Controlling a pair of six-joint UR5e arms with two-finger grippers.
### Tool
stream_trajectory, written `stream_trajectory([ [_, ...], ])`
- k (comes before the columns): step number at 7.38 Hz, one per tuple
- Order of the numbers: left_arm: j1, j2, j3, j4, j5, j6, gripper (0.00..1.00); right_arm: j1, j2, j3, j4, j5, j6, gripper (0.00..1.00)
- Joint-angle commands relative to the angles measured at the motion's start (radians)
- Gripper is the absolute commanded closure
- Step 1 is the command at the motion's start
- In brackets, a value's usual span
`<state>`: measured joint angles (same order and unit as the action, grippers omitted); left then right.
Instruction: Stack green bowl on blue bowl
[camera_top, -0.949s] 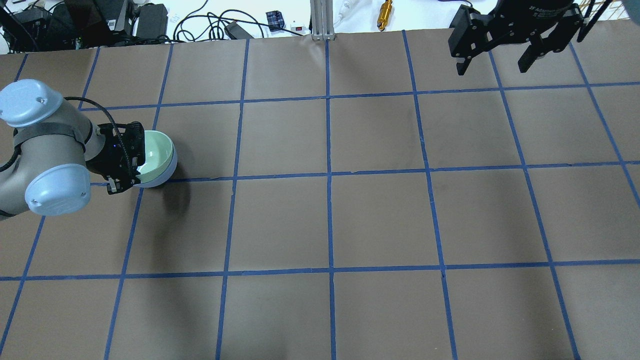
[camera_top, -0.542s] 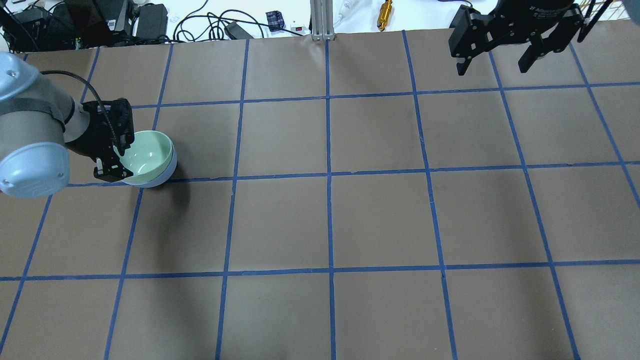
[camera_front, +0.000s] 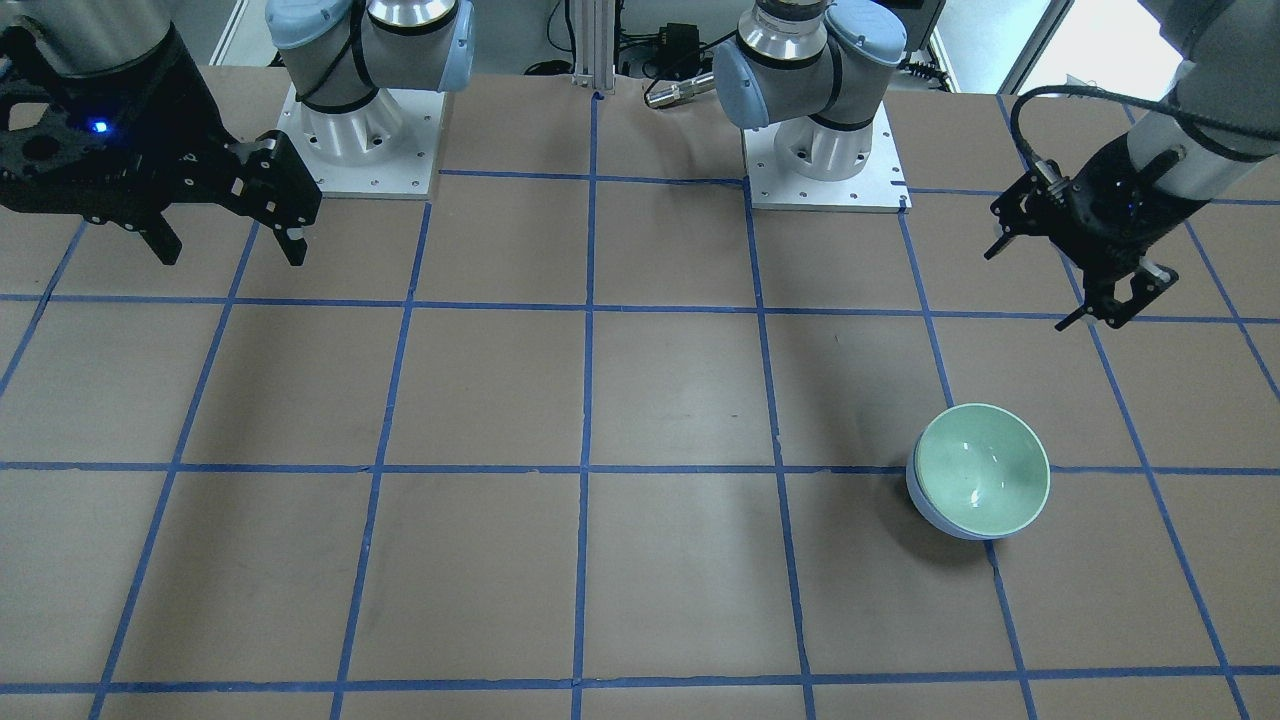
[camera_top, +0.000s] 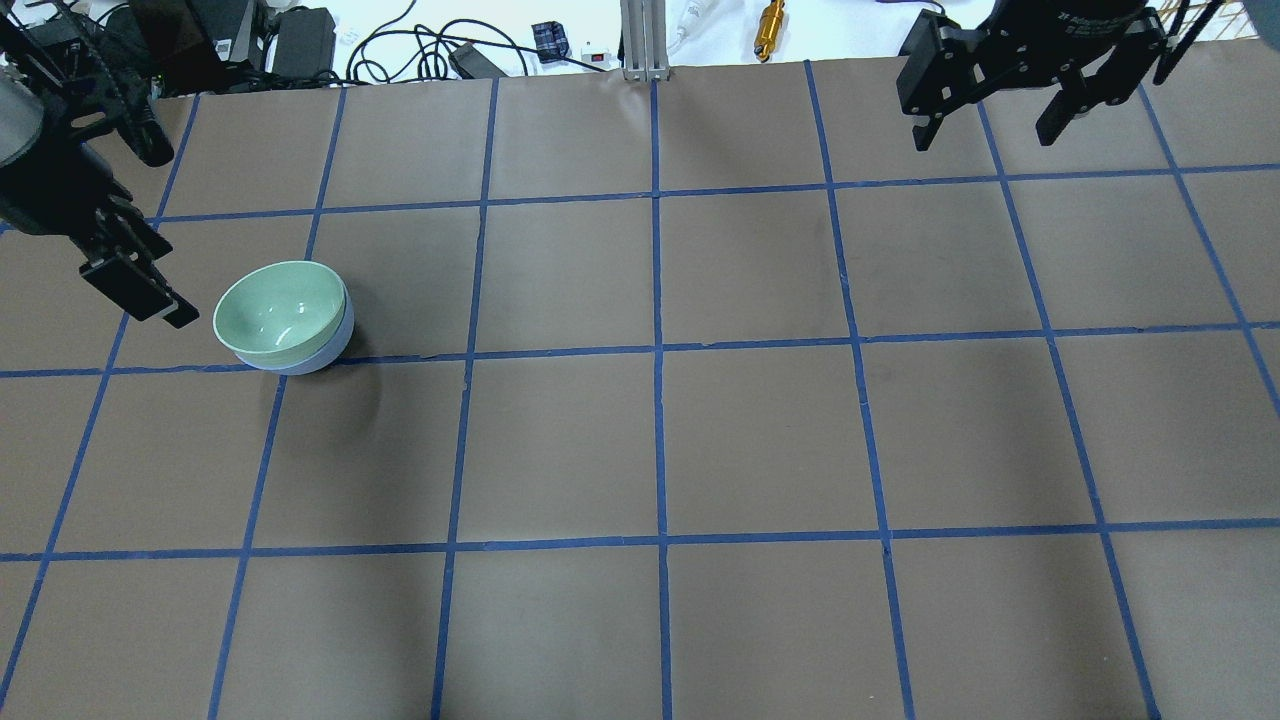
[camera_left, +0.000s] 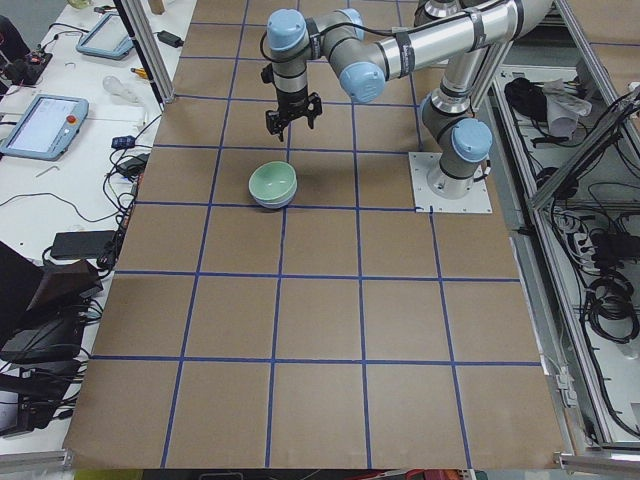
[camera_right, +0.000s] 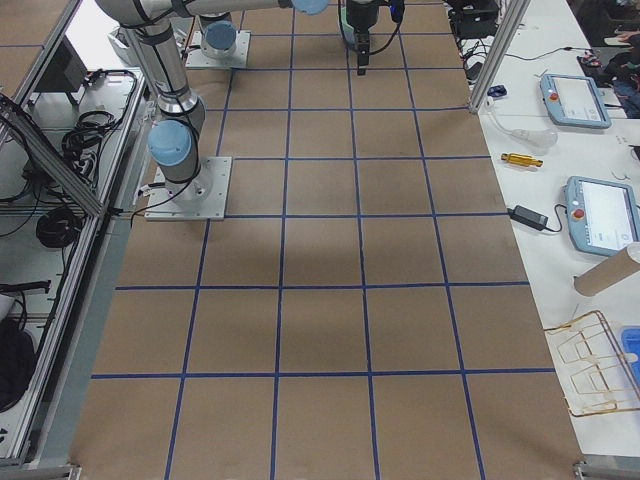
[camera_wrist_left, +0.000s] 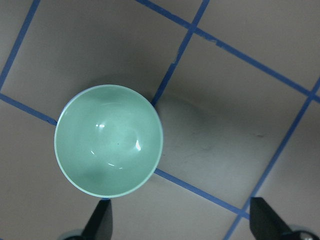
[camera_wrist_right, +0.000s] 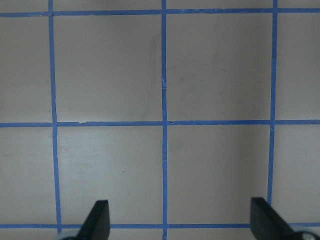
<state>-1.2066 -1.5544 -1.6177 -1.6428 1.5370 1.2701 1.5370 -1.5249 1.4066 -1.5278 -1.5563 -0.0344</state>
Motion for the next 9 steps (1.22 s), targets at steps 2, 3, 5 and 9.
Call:
stream_trajectory([
  [2,-0.077,0.054,0.027,-0.100,-0.038,-0.509,0.00,0.000,0.000,0.000,0.000,-0.001,-0.001,0.00],
  [3,-0.167,0.050,0.042,-0.059,-0.029,-0.749,0.00,0.000,-0.001,0.000,0.000,0.001,0.001,0.00],
  [5,-0.325,0.027,0.049,0.025,-0.026,-1.175,0.00,0.000,0.000,0.000,0.000,0.001,0.001,0.00],
  [9,-0.396,-0.004,0.058,0.070,0.017,-1.283,0.00,0.000,-0.001,0.000,0.000,0.001,0.001,0.00],
])
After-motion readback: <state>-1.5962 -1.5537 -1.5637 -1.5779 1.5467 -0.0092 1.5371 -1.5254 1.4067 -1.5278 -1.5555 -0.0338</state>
